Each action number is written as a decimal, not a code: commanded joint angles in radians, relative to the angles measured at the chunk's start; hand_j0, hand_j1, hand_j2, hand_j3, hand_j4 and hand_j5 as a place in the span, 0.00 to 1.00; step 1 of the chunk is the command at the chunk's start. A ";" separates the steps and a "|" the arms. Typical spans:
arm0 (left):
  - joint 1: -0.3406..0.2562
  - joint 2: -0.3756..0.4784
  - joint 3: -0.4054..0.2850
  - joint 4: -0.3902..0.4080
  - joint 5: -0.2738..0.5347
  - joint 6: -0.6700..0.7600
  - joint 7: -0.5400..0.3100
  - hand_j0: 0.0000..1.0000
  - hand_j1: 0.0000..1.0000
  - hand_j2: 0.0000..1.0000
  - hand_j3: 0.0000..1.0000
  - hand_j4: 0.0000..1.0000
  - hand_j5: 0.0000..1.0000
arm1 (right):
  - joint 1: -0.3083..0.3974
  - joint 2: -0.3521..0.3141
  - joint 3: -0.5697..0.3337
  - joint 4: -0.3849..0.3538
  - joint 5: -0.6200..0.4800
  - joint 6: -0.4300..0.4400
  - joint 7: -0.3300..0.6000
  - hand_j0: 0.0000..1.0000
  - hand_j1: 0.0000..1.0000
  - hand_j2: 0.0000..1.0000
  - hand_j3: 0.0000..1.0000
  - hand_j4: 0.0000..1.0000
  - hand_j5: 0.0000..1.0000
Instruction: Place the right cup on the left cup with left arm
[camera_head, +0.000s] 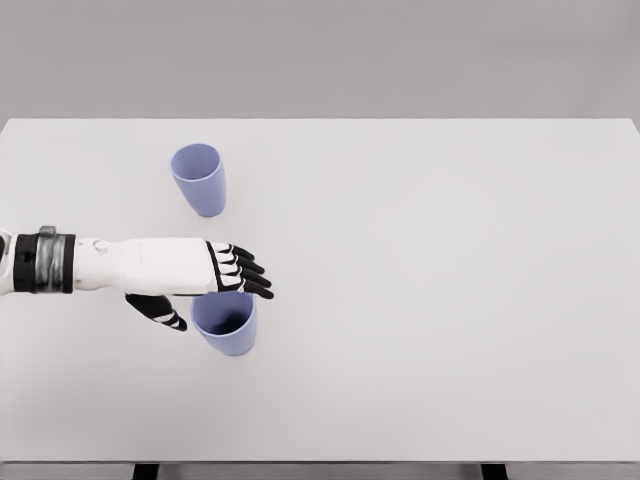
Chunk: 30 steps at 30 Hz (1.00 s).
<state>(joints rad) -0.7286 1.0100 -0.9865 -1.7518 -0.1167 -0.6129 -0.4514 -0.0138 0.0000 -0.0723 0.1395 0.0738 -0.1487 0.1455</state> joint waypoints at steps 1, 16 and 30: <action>0.000 0.001 0.008 0.000 0.006 0.002 0.000 1.00 1.00 1.00 1.00 1.00 1.00 | 0.000 0.000 0.000 0.000 0.000 0.000 0.000 1.00 1.00 1.00 1.00 1.00 1.00; 0.031 -0.025 0.014 0.011 -0.024 0.002 0.000 1.00 1.00 1.00 1.00 1.00 1.00 | 0.000 0.000 0.000 0.000 0.001 0.000 0.000 1.00 1.00 1.00 1.00 1.00 1.00; 0.081 -0.045 0.043 0.012 -0.066 0.002 0.048 0.64 0.64 0.64 0.64 0.64 0.64 | 0.000 0.000 -0.001 0.000 0.001 0.000 0.000 1.00 1.00 1.00 1.00 1.00 1.00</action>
<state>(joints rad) -0.6473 0.9638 -0.9456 -1.7404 -0.1850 -0.6124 -0.4143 -0.0138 0.0000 -0.0725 0.1395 0.0739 -0.1487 0.1455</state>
